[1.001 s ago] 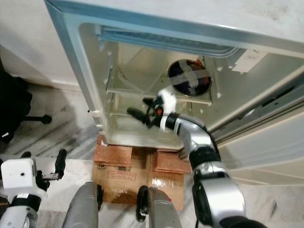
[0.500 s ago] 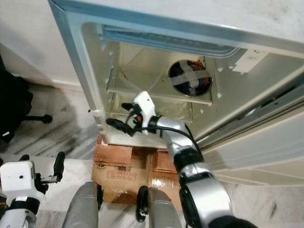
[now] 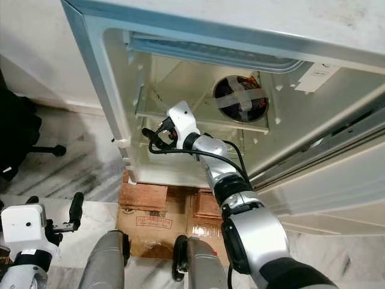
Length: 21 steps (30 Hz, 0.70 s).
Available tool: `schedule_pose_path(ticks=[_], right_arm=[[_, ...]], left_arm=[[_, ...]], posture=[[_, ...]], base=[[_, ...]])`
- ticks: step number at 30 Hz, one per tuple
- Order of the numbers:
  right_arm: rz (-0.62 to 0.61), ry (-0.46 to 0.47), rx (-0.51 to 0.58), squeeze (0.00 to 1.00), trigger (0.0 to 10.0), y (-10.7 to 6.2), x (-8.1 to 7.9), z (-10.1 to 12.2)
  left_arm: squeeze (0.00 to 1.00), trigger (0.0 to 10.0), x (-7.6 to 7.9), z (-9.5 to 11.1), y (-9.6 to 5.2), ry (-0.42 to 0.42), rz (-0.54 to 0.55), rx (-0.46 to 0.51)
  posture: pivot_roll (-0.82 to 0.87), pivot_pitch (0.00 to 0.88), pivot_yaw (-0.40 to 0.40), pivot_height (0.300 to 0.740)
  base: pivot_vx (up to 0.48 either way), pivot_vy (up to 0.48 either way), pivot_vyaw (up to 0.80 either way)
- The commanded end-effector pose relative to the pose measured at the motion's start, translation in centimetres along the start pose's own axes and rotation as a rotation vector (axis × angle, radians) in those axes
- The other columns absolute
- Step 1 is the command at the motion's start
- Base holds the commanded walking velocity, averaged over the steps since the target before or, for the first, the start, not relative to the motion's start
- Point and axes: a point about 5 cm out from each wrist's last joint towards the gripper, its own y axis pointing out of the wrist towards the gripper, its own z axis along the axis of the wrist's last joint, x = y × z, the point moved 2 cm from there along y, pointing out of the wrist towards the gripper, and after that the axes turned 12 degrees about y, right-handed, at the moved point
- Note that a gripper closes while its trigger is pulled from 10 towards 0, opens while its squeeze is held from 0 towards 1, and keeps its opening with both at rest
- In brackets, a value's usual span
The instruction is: Restocking fridge
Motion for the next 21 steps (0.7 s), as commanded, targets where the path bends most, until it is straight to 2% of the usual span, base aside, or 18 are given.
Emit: schedule_pose_path(ticks=[1,5,7,9,11,16,17,18,21], right_arm=[[-0.034,0.01,-0.018,1.0,10.0,-0.9,0.8,-1.2],[-0.062,0.001,-0.008,1.0,10.0,-1.3,1.2,-1.3],[-0.042,0.035,0.018,1.0,10.0,-1.5,1.1,-1.3],[-0.054,-0.005,0.024,1.0,10.0,-1.6,1.2,-1.2],[-0.059,-0.001,0.032,1.0,10.0,-1.7,1.3,-1.1],[0.02,0.052,0.096,1.0,10.0,-2.1,0.6,-0.7],[0.034,0.049,0.119,0.26,10.0,-2.5,0.4,-0.6],[0.05,0.06,0.141,0.0,10.0,-3.2,0.2,-0.7],[0.038,0.088,0.151,0.0,10.0,-4.5,0.3,-1.4]], left_arm=[[0.0,10.0,0.1,-0.3,-0.1,0.011,-0.005,-0.016],[0.0,10.0,-0.2,-0.3,0.4,0.021,0.006,-0.007],[0.0,10.0,-0.3,-0.2,0.9,0.024,0.008,-0.002],[0.0,10.0,-0.1,-0.1,1.4,0.024,0.003,0.008],[0.0,10.0,0.1,0.0,1.6,0.024,-0.003,0.015],[0.0,10.0,0.2,0.0,2.4,0.021,-0.006,0.027],[0.0,10.0,0.3,0.0,2.6,0.018,-0.009,0.032],[0.0,10.0,0.3,0.0,2.9,0.013,-0.014,0.036],[0.0,10.0,0.7,0.0,3.3,0.004,-0.03,0.042]], posture=[[0.31,0.275,-0.163,0.74],[0.3,0.265,-0.161,0.74],[0.3,0.252,-0.16,0.74],[0.29,0.235,-0.157,0.74],[0.28,0.225,-0.158,0.74],[0.25,0.192,-0.156,0.74],[0.24,0.184,-0.155,0.74],[0.23,0.172,-0.154,0.74],[0.21,0.154,-0.151,0.74]], base=[[0.0,0.0,0.0],[0.0,0.0,0.0],[0.0,0.0,0.0],[0.0,0.0,0.0],[0.0,0.0,0.0],[0.0,0.0,0.0],[0.0,0.0,0.0],[0.0,0.0,0.0],[0.0,0.0,0.0]])
